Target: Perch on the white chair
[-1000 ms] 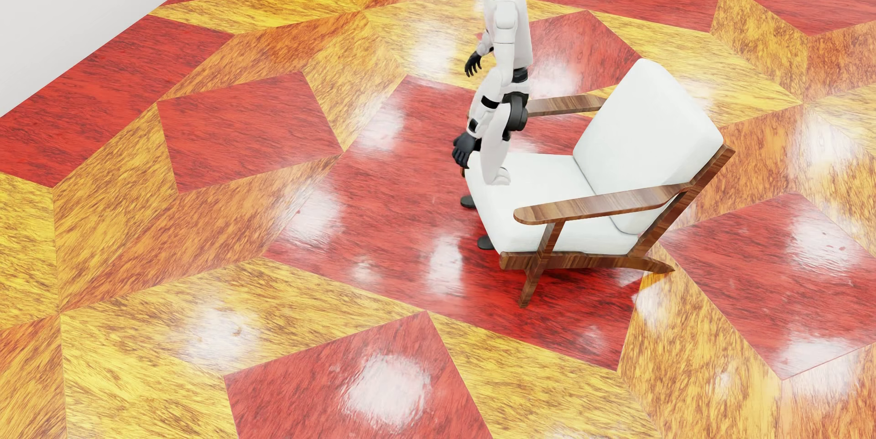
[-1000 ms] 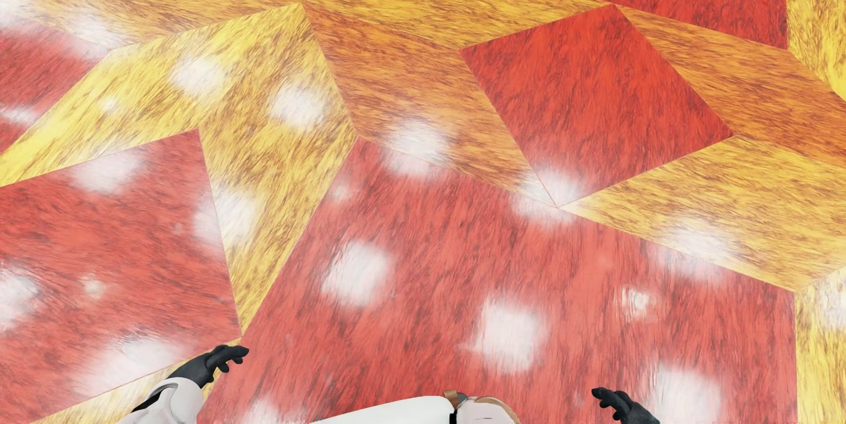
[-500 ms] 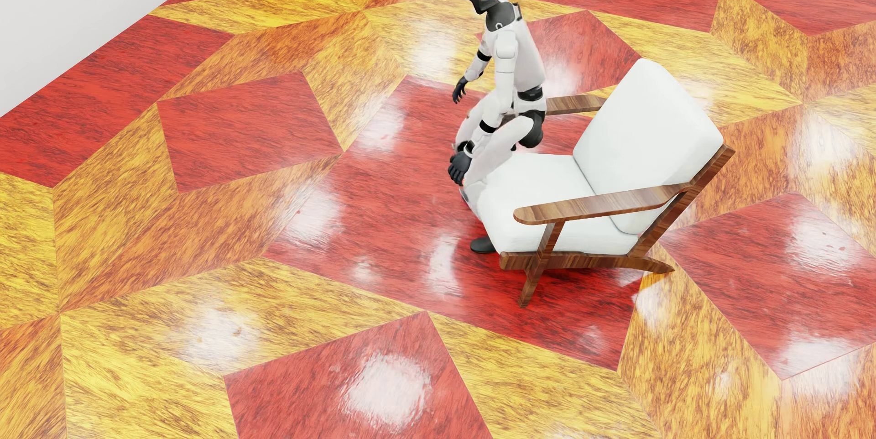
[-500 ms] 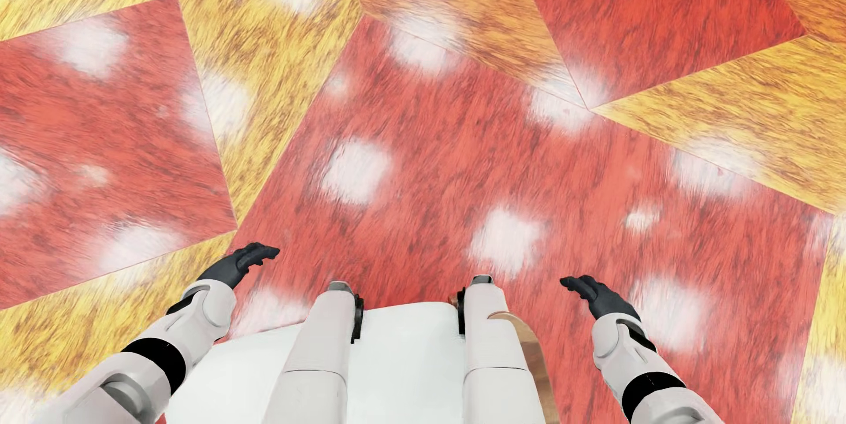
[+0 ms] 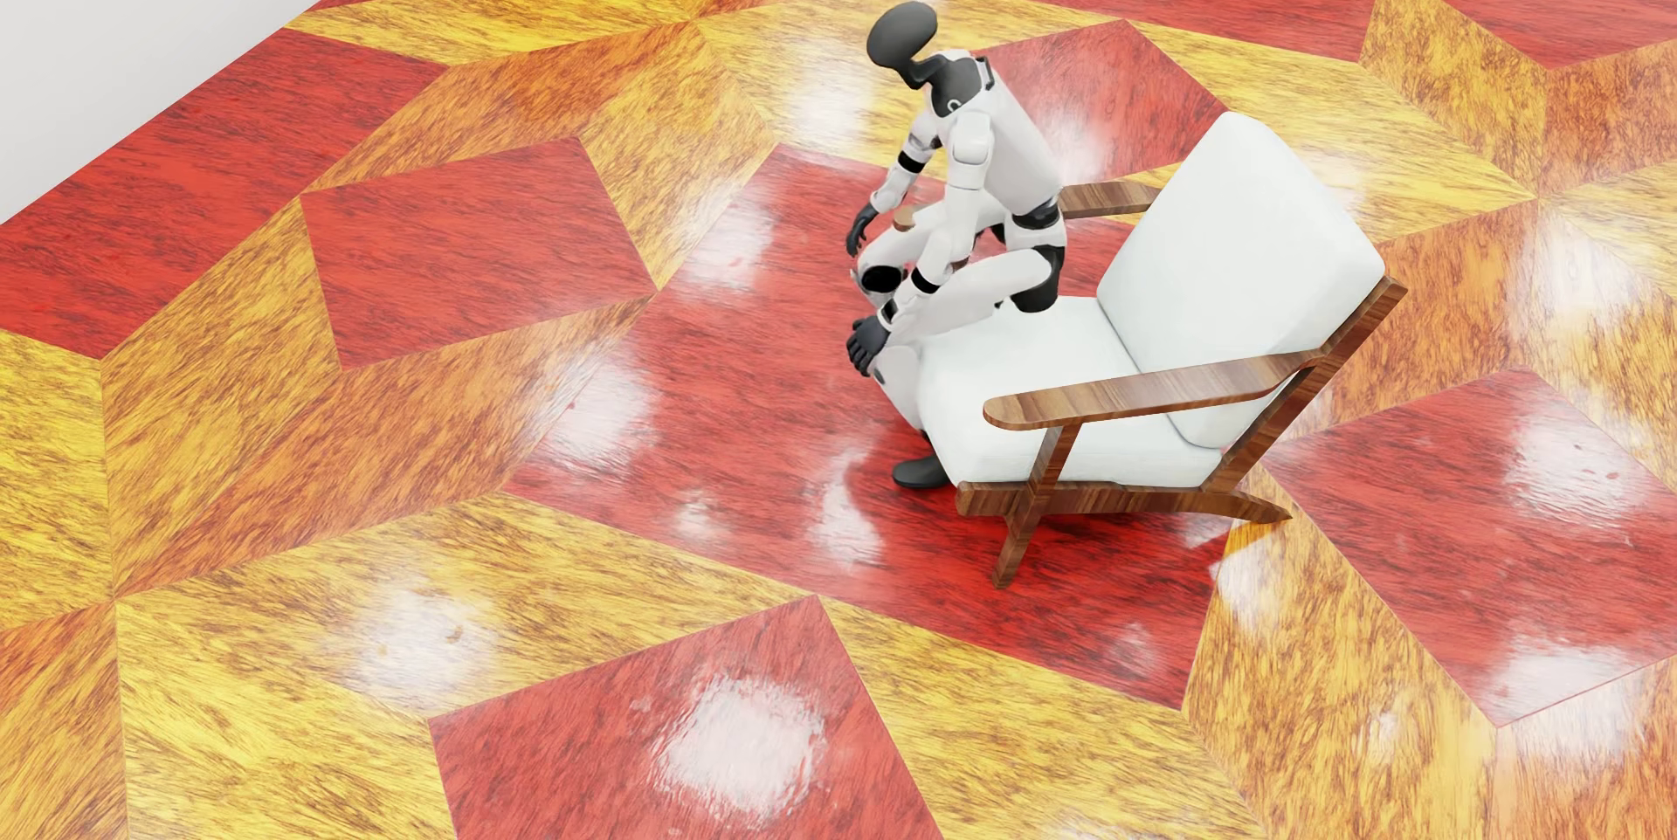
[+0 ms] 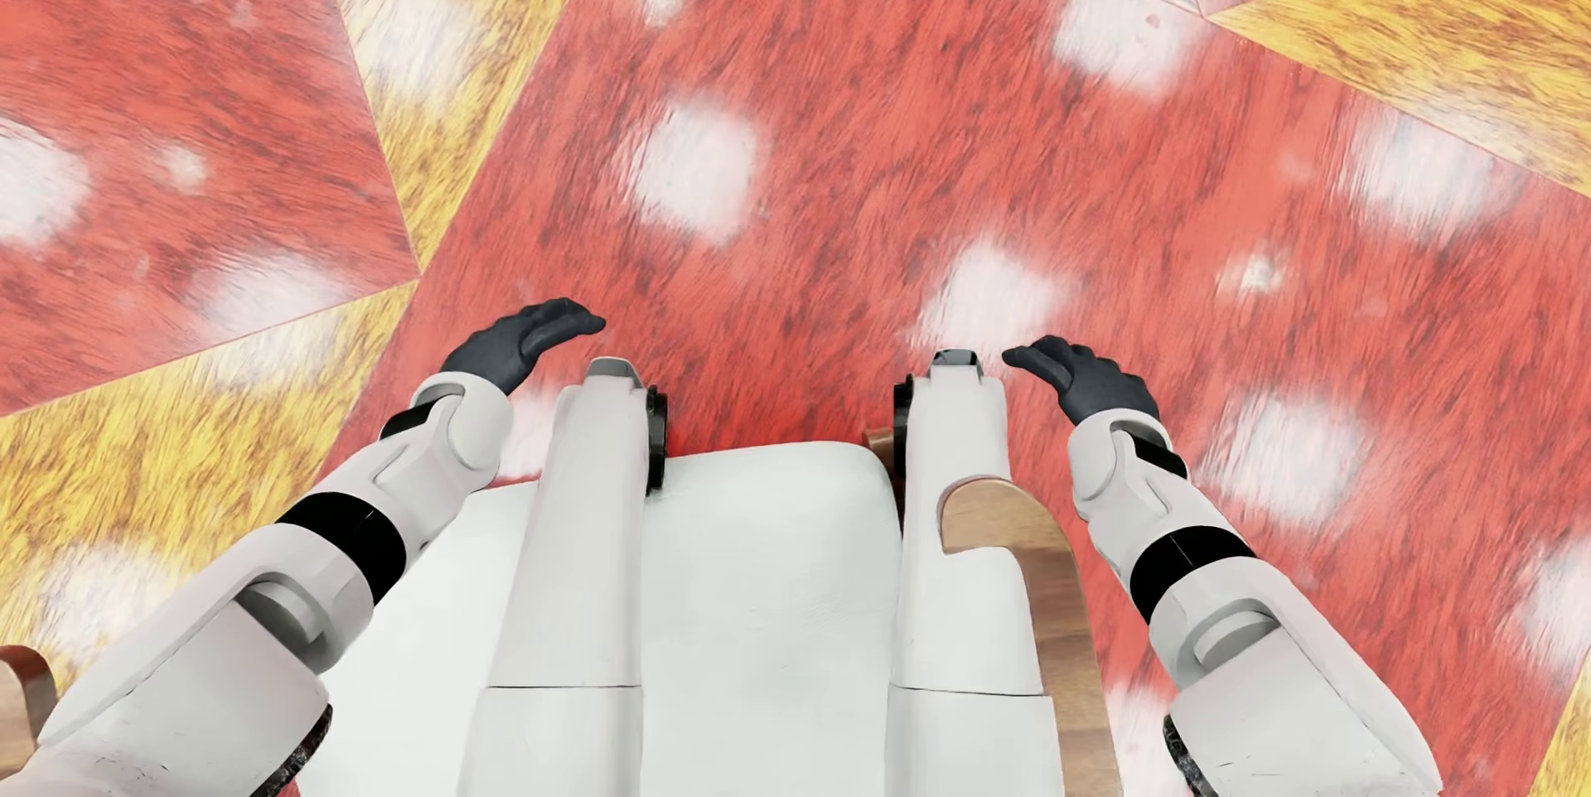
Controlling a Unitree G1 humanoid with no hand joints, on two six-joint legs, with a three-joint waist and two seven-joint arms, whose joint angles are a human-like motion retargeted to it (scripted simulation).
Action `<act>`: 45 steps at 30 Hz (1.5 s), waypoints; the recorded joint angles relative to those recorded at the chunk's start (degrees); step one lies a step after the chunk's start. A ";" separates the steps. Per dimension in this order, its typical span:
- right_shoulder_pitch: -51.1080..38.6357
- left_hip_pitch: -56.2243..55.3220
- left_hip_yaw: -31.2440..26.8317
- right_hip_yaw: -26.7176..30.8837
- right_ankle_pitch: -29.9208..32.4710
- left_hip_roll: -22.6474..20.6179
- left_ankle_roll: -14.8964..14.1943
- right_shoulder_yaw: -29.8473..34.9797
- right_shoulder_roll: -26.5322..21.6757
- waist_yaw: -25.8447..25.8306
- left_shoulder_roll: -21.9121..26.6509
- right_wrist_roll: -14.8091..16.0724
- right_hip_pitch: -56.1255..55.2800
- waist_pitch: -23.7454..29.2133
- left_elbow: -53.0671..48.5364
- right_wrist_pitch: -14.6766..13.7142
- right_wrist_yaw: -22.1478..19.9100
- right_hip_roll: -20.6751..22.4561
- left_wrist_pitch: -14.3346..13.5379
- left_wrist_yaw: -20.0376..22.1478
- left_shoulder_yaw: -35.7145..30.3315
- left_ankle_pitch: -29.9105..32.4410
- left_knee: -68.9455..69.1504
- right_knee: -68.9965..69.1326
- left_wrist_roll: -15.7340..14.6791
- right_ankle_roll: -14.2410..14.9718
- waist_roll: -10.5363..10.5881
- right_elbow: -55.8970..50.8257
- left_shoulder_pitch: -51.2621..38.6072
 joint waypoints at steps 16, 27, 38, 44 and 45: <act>1.77 -3.29 -0.96 0.73 3.26 0.91 -0.89 -0.67 2.60 0.17 -2.23 -0.50 -2.27 1.69 -0.01 0.64 4.23 1.00 1.88 -1.66 -0.91 5.89 11.43 11.24 1.48 -0.92 -0.89 -2.94 4.81; 5.66 -0.20 -1.28 0.00 3.62 1.43 1.11 -2.91 4.68 -0.33 -4.53 2.22 1.06 -1.20 7.18 1.49 4.84 1.45 2.96 -0.17 1.01 5.97 16.63 14.95 -4.59 -0.63 -0.09 1.59 9.08; 6.94 1.55 -1.25 -0.10 4.02 0.82 2.28 -3.41 5.36 -0.40 -4.81 6.20 2.60 -2.09 13.79 4.32 7.00 1.72 4.70 -2.44 3.26 6.71 17.54 16.17 -8.14 -1.29 -0.18 12.01 11.34; 6.53 1.46 -1.21 -0.15 4.11 0.88 2.00 -3.06 4.82 -0.46 -4.12 6.11 2.52 -1.72 14.58 4.45 6.73 1.94 4.96 -2.24 3.50 6.74 17.43 16.02 -8.27 -1.41 -0.26 12.39 10.99; 6.56 1.47 -1.23 -0.16 4.07 0.83 2.11 -2.99 4.82 -0.36 -4.12 6.07 2.53 -1.67 14.77 4.38 6.77 1.95 5.05 -2.68 3.17 6.76 17.39 16.02 -8.28 -1.42 -0.34 12.30 10.78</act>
